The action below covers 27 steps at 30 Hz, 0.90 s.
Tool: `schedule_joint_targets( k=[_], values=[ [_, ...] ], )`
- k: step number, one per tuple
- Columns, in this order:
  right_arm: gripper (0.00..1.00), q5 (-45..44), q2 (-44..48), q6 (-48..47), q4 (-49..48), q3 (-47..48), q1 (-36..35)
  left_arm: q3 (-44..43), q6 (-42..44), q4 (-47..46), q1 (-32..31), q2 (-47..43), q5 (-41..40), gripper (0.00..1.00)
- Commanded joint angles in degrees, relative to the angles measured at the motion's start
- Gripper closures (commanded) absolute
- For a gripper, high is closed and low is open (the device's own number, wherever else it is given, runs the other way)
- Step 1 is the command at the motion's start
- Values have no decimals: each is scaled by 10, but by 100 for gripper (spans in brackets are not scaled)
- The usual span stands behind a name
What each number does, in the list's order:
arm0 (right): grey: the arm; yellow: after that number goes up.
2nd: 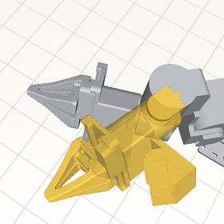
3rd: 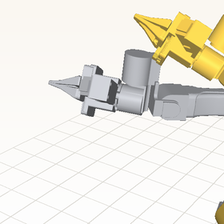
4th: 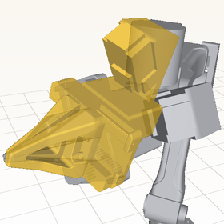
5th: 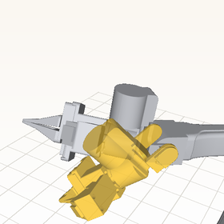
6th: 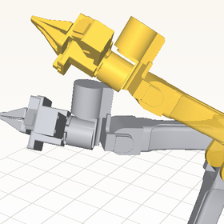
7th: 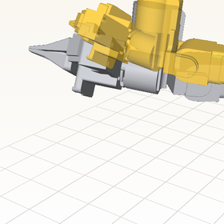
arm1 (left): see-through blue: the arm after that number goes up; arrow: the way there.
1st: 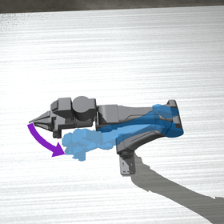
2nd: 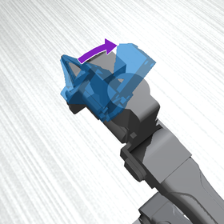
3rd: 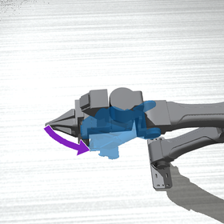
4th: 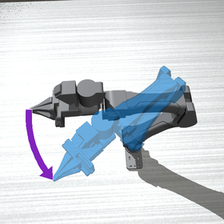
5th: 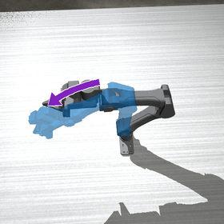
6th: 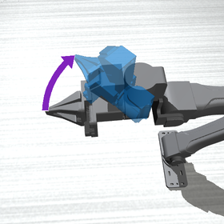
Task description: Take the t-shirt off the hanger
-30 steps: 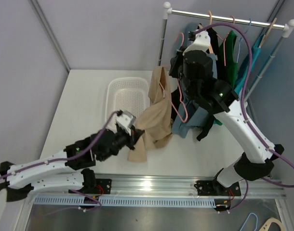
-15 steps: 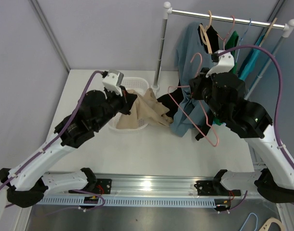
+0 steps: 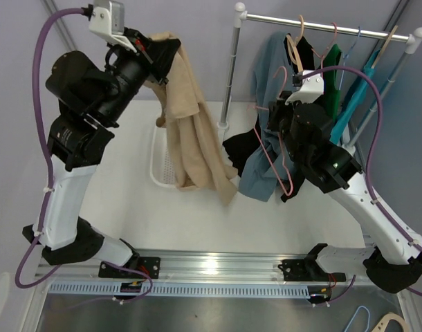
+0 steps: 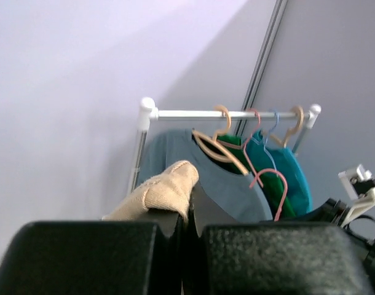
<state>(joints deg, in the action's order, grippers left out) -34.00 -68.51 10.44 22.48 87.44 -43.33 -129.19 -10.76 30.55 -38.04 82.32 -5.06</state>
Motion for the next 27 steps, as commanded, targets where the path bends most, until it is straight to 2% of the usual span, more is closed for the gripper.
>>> schedule_joint_targets(
  k=[1,4,6,8,12,17,25,27],
  values=[
    [100,-4,-9,-21,-87,13,12,-60,29,-41,26,18,47,99],
    [100,4,-21,-20,-92,19,22,-42,58,-120,52,27,91,99],
    [100,10,-25,-17,-98,16,29,-54,75,-138,74,42,96,99],
    [100,24,-28,-18,-112,12,33,-81,84,-137,88,73,99,99],
    [100,47,-32,-66,-188,-2,41,-71,59,-154,135,86,126,99],
    [100,61,-78,-74,-183,62,64,-71,47,-163,169,110,156,99],
    [100,84,-105,-66,-180,85,93,-41,11,-166,213,127,181,99],
    [100,94,-122,-63,-177,98,110,9,5,-174,213,115,174,99]
  ],
)
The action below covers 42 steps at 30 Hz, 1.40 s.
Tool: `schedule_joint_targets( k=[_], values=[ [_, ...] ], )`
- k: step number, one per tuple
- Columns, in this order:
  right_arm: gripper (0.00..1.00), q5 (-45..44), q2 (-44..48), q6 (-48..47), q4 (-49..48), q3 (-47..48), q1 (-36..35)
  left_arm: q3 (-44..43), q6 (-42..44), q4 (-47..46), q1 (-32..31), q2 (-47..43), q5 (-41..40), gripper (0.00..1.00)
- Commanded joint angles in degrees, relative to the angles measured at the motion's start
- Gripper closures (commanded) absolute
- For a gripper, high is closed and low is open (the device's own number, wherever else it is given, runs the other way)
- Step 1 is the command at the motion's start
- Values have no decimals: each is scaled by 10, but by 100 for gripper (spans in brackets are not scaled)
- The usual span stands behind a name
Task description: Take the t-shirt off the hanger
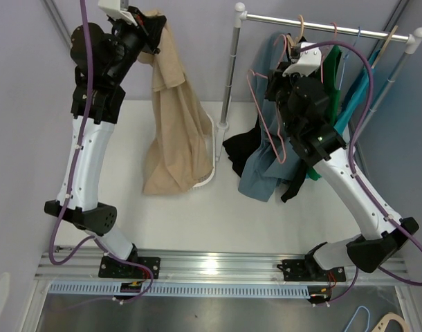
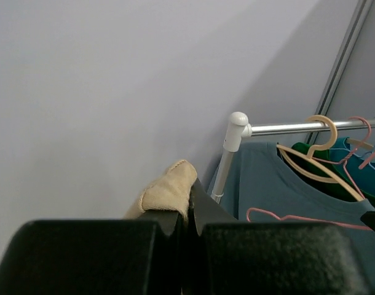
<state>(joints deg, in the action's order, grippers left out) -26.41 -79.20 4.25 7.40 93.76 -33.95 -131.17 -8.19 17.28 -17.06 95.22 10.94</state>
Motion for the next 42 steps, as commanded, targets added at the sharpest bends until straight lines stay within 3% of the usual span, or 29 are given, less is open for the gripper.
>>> schedule_joint_targets(
  k=[1,2,4,8,11,14,20,22,23,26,37,42],
  values=[
    [100,21,-20,-2,-30,36,21,52,-25,-51,4,-34,8,99],
    [100,22,-25,-3,-34,37,32,120,-36,-77,4,-46,2,99],
    [100,36,-44,-5,-48,42,42,165,-39,-95,4,-69,-9,99],
    [100,52,-81,-13,-58,70,62,226,-100,-45,4,-91,-57,99],
    [100,78,-114,-14,-76,99,83,409,-167,-51,3,-131,-85,99],
    [100,108,-141,-20,-88,127,92,472,-224,-20,-7,-155,-157,99],
    [100,129,-184,-40,-146,151,95,659,-276,-14,-12,-173,-131,97],
    [100,132,-198,-40,-147,164,98,679,-286,-22,-12,-168,-124,78],
    [100,135,-217,-40,-133,192,100,710,-287,-31,-13,-168,-115,48],
    [100,143,-245,-40,-113,246,104,735,-286,-43,-15,-173,-98,1],
    [100,142,-372,-41,-42,422,108,724,-268,-17,-15,-294,-107,0],
    [100,141,-388,-40,-43,430,108,727,-256,-30,-15,-371,-108,0]
  ],
)
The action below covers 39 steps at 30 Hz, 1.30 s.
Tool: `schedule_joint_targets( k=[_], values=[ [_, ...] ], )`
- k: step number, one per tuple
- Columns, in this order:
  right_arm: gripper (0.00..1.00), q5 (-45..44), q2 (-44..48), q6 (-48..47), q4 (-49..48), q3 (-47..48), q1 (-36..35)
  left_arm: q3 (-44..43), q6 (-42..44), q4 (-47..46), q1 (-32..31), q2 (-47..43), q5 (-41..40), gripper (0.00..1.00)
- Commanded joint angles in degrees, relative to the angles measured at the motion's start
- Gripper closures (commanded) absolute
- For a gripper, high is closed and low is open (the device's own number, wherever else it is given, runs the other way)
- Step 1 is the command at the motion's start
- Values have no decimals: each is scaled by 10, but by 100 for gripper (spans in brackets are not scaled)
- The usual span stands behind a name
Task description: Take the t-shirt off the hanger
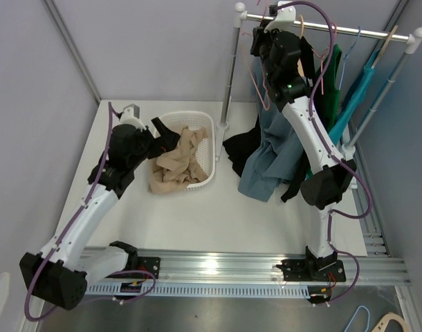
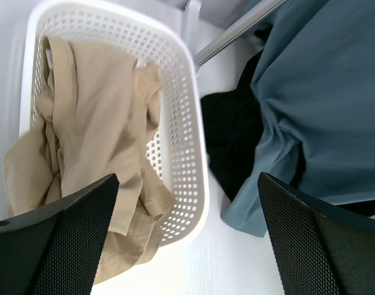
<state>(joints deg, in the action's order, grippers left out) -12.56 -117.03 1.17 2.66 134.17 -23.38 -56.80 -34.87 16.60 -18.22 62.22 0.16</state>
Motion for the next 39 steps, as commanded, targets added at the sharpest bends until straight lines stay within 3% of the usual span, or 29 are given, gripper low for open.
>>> schedule_joint_targets(
  k=[1,6,8,15,19,24,29,36,38,39],
  values=[
    [100,4,-11,-9,5,26,3,-19,13,-22,-3,-49,-16,1],
    [91,-5,-7,-4,20,25,3,-46,24,-3,-3,-75,-21,1],
    [79,-1,-5,-3,29,23,2,-53,27,4,-3,-76,-22,1],
    [59,-9,55,-4,45,-15,3,-55,30,0,-3,-93,-25,0],
    [57,-5,103,0,112,2,3,-36,24,-11,-9,-92,-12,1],
    [57,7,158,13,176,-11,9,-16,30,-25,-27,-115,-55,1],
    [56,-17,175,15,236,-1,27,-9,37,-39,-31,-127,-67,1],
    [55,21,153,31,317,43,75,-13,38,-44,-34,-121,-61,1],
    [46,30,152,30,321,38,80,-9,39,-47,-35,-121,-61,1],
    [46,32,153,30,319,32,85,-9,39,-48,-36,-121,-62,1]
  ],
)
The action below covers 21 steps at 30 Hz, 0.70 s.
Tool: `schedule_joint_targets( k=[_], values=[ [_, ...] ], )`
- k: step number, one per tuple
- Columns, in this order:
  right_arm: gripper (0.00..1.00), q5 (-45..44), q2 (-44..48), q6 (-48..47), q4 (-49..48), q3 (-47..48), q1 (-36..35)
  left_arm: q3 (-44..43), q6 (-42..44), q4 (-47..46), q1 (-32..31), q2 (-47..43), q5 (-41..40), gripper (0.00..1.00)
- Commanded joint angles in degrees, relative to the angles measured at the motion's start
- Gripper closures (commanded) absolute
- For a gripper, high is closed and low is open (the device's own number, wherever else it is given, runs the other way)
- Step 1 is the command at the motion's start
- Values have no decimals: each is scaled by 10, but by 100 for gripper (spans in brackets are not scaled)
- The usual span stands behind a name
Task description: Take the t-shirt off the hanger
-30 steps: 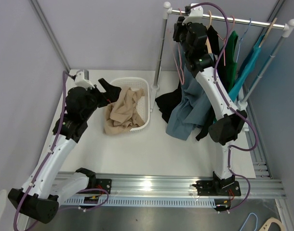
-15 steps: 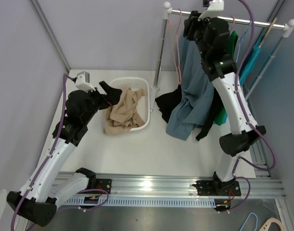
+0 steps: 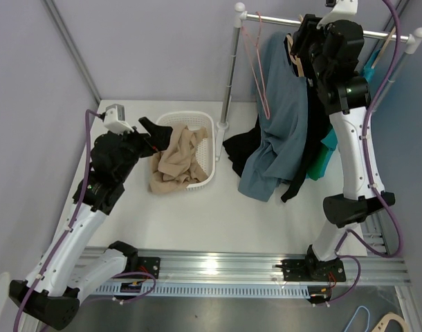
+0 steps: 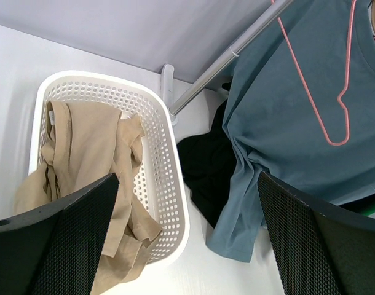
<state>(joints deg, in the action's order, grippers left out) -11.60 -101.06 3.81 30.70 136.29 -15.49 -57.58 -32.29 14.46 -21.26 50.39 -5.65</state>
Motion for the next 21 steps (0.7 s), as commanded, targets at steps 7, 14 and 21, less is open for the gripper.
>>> schedule_joint_targets(
  k=[7,14,21],
  values=[
    [46,60,-21,13,20,-4,31,5,17,-29,-8,-6,-11,1],
    [39,87,-61,27,23,2,54,12,16,-35,-10,-2,-13,0],
    [39,110,-88,35,22,2,63,16,20,-42,-12,-2,-16,0]
  ],
)
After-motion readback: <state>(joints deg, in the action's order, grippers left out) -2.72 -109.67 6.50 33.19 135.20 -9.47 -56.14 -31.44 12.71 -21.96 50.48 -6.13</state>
